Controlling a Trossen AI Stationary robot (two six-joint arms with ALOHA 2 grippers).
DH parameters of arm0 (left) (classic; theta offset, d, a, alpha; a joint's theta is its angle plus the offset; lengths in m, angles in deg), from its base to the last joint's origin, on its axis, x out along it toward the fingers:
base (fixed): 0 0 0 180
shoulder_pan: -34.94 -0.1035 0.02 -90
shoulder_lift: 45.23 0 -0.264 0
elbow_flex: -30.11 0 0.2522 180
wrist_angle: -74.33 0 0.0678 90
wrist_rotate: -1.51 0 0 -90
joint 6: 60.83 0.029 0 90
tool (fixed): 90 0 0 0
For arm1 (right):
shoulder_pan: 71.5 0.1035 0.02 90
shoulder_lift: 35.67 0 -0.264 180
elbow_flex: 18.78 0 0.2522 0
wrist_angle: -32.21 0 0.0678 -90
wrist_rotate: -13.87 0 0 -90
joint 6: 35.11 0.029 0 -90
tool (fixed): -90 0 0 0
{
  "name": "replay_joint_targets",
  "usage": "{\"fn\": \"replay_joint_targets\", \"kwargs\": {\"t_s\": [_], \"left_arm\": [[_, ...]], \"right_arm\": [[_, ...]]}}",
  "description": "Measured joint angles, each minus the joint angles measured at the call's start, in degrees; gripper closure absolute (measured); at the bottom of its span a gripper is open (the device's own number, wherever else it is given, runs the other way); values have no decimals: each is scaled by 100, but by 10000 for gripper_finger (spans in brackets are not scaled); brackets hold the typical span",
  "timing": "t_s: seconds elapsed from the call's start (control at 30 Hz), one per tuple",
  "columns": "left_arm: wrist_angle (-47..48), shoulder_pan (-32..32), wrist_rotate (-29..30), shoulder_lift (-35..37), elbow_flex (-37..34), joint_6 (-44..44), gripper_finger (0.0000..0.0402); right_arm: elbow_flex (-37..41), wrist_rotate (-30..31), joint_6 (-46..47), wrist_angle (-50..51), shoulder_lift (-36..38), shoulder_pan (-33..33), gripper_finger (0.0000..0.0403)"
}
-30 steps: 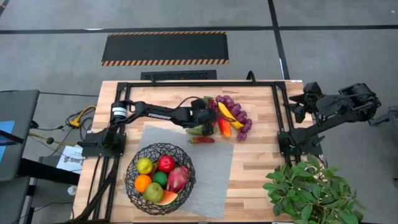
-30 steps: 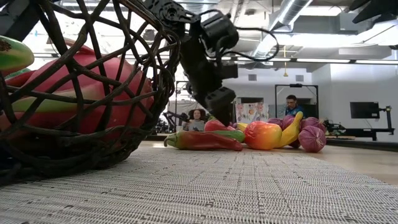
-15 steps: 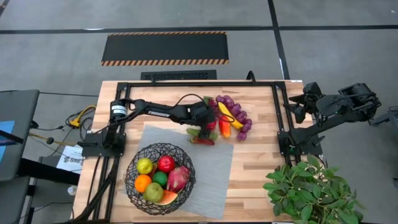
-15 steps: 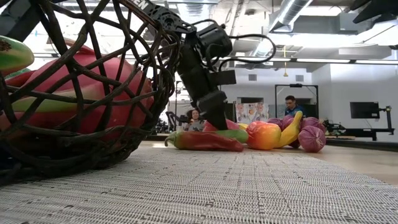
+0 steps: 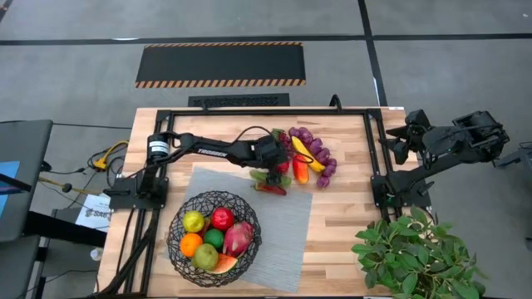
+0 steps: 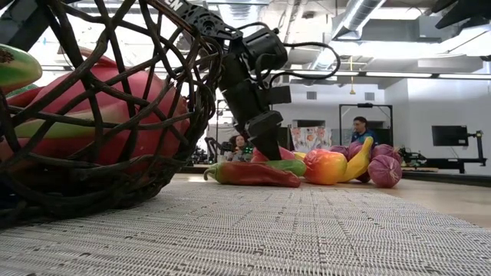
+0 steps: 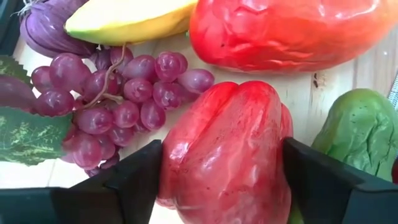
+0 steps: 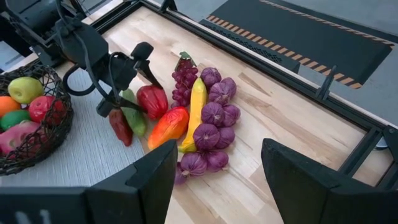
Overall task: Build produce basket
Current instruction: Put the red bell pepper into the mesh basket
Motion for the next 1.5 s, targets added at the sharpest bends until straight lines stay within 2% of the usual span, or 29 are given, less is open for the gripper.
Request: {"fn": "replay_joint_targets", "kwargs": {"t_s": [0.2,0.47,0.57,0.77,1.0,1.23,1.5], "left_arm": [[107,125,193,143,119,-4,140],[267,478,258,1045,161,-154,145],[640,775,256,1579,174,-235,148],[2060,1699,444,2512,173,-918,148],[3857,3244,1297,3162,156,-2755,147],[5131,4617,2431,3247,111,-4871,147],[5453,5153,2487,3240,-634,-6412,147]], "right_arm": [[0,1,8,-1,-2,1,148],[0,3,119,30,-2,-1,148],[0,3,146,36,0,0,148],[0,3,151,39,-2,-23,148],[2,5,151,41,-2,-21,148],[2,20,105,45,-2,-21,148],[2,20,105,41,-2,-21,148]]}}
